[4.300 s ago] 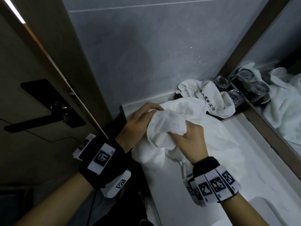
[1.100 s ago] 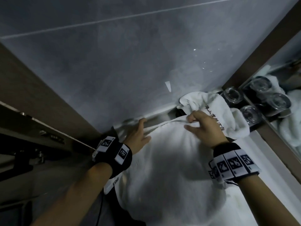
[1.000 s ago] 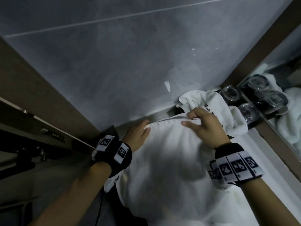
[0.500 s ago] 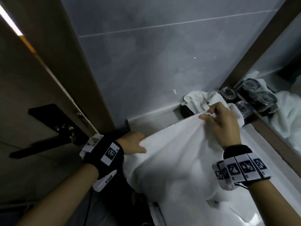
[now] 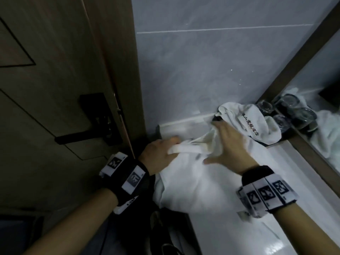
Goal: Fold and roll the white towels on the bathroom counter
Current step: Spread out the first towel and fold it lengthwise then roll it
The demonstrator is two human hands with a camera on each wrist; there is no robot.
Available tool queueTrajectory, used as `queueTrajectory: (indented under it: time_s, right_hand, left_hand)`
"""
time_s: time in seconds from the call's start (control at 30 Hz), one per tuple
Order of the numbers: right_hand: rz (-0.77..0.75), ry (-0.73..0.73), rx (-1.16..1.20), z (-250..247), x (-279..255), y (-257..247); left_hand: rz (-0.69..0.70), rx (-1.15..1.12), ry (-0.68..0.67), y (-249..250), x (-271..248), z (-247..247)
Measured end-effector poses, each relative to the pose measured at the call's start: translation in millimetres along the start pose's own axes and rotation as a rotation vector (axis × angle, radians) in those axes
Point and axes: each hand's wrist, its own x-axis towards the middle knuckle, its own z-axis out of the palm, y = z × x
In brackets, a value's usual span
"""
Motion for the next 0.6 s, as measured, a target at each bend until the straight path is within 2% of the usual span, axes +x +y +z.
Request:
queueTrajectory:
  time_s: [0.07, 0.1, 0.2, 0.3, 0.37, 0.47, 0.53, 0.6]
  right_hand:
    - [-0.212, -0.155, 0.108, 12.2, -3.9, -28.4]
    - [-0.226, -0.156, 0.165, 18.1, -5.2, -37.2]
    - [-0.152, -0.038, 0.256, 20.6, -9.2, -42.7]
    - [-0.145, -0.009, 0.462, 14.7, -15.8, -34.5]
    - [-0.174, 0.052, 0.574, 12.1, -20.7, -31.9]
    - [-0.142, 0.129, 0.728, 12.1, -24.0, -30.5]
    - [-0.125, 0.156, 0.835, 11.3, -25.9, -27.7]
    - [-0.134, 0.135, 0.862, 11.4, -28.6, -26.8]
  left_hand:
    - [0.055, 0.0, 0.019, 17.3, -2.5, 3.8]
    - [0.073, -0.029, 0.023, 24.6, -4.5, 6.0]
    - [0.09, -0.244, 0.008, 33.8, -13.6, 6.1]
    - [0.086, -0.533, -0.07, 27.0, -23.7, 3.2]
    - [0.051, -0.636, -0.057, 20.9, -28.5, 4.1]
    - [-0.01, -0.69, -0.093, 17.0, -33.1, 10.2]
    - [0.001, -0.631, -0.165, 16.9, -34.8, 17.4]
    - [0.018, -0.606, -0.183, 19.9, -35.1, 22.7]
